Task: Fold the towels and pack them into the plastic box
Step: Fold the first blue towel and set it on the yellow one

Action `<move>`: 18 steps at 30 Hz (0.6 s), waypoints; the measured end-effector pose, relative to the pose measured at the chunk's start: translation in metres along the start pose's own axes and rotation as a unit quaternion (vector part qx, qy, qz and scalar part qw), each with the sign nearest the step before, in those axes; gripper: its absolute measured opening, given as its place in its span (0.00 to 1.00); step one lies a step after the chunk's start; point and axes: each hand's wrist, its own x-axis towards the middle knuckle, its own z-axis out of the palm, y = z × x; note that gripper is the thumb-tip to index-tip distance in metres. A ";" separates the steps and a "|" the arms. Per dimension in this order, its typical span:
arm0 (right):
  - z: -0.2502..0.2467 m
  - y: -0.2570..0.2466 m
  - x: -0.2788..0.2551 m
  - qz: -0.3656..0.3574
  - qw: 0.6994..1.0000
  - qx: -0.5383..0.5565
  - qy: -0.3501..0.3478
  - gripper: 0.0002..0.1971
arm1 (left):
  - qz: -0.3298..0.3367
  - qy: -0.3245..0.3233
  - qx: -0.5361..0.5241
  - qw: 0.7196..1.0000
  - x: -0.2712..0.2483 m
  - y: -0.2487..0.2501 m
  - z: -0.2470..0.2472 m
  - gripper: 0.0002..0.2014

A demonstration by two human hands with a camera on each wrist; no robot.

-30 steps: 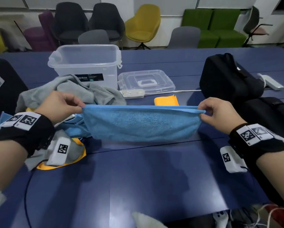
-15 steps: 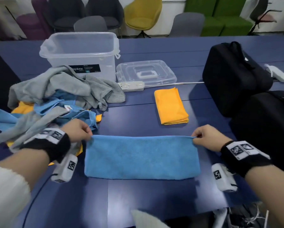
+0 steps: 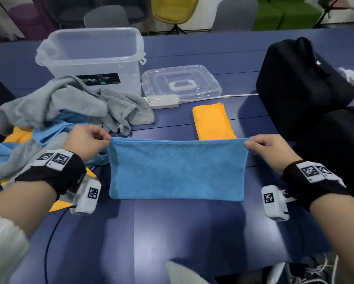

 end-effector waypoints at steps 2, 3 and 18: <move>-0.005 -0.011 0.000 -0.026 1.000 -0.008 0.003 0.07 | -0.006 0.003 -0.008 1.000 0.001 0.002 -0.008 0.13; -0.006 -0.016 -0.001 -0.037 0.999 0.000 0.010 0.06 | -0.007 0.004 -0.010 1.000 0.000 0.005 -0.011 0.13; -0.027 -0.058 0.000 -0.149 0.972 0.155 0.098 0.22 | 0.048 0.096 -0.102 0.989 0.005 0.038 -0.047 0.13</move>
